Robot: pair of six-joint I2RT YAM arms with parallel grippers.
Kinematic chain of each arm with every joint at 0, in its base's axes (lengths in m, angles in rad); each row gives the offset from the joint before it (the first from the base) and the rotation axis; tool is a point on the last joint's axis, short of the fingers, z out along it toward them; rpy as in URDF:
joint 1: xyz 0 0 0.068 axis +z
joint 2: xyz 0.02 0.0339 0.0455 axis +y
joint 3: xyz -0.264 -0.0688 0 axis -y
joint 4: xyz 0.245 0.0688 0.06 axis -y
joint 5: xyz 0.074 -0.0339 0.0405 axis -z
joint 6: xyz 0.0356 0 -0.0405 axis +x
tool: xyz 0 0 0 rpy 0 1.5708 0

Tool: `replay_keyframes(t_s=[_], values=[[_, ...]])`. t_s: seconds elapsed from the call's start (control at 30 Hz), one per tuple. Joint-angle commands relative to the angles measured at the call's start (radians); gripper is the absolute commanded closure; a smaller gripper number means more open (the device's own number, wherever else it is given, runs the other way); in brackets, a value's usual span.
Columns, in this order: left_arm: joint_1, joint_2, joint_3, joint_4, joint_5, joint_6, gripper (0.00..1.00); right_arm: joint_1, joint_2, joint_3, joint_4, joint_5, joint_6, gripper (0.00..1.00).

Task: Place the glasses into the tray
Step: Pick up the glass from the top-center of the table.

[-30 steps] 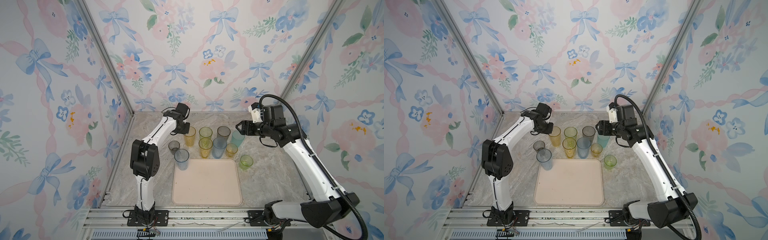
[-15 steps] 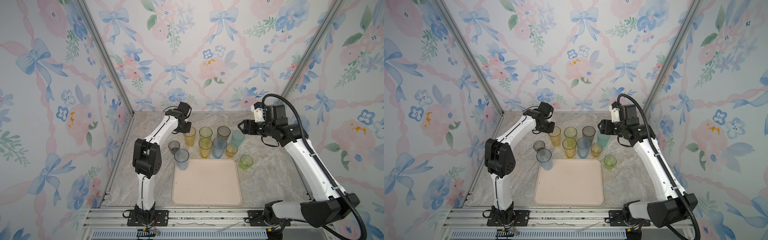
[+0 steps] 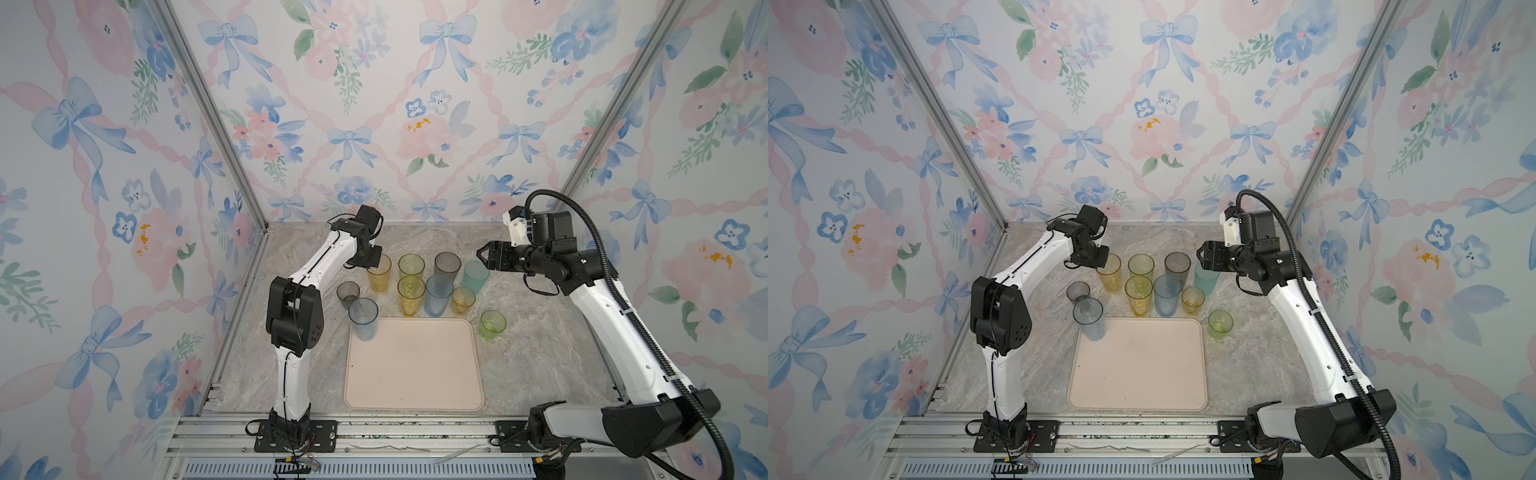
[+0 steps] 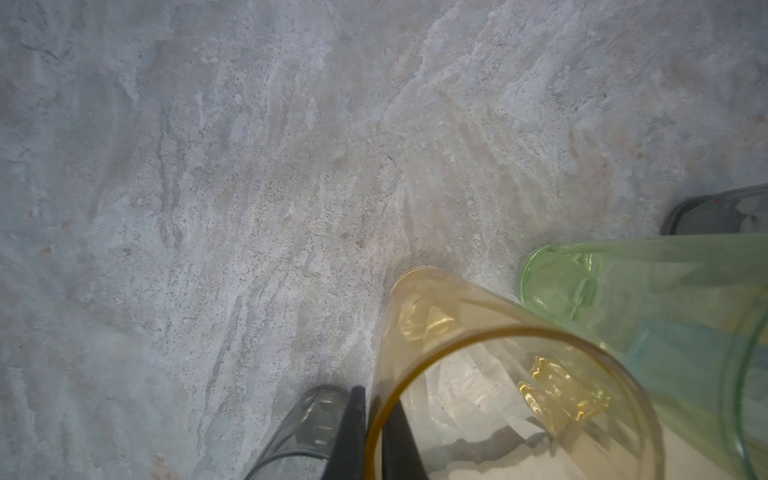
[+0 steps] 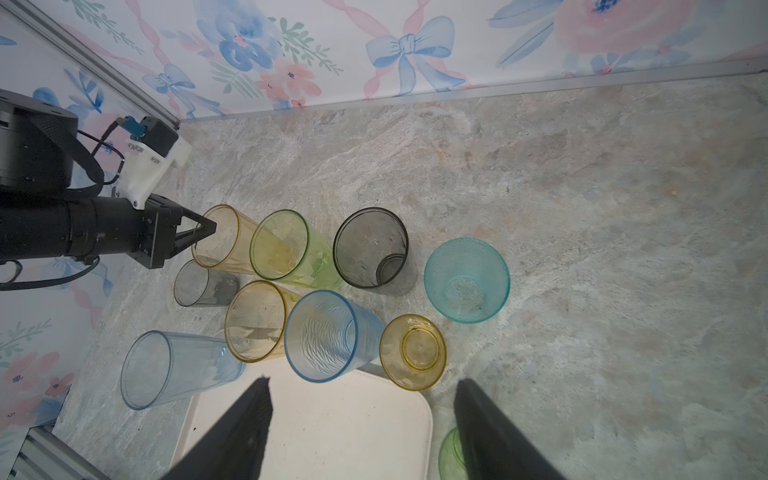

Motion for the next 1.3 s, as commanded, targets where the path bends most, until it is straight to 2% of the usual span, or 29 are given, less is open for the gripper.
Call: replay_keyframes(t_s=[0.0, 0.27, 0.57, 0.77, 1.07, 1.27], values=[[-0.006, 0.002, 0.020, -0.020, -0.024, 0.007, 1.00, -0.010, -0.023, -0.016, 0.015, -0.010, 0.001, 0.28], [-0.006, -0.018, 0.023, -0.019, -0.036, 0.004, 1.00, -0.010, -0.031, -0.024, 0.015, -0.013, 0.005, 0.28], [-0.003, -0.107, 0.059, -0.019, -0.050, 0.004, 1.00, -0.008, -0.039, -0.027, 0.020, -0.025, 0.013, 0.28], [-0.015, -0.216, 0.046, -0.018, -0.088, -0.002, 1.00, 0.009, -0.043, -0.028, 0.020, -0.028, 0.015, 0.28], [-0.086, -0.433, 0.000, -0.011, -0.199, -0.025, 1.00, 0.037, -0.060, -0.042, 0.010, -0.039, 0.020, 0.28], [-0.101, -0.588, -0.062, -0.008, -0.209, -0.022, 1.00, 0.103, -0.067, -0.021, 0.025, 0.025, 0.061, 0.28]])
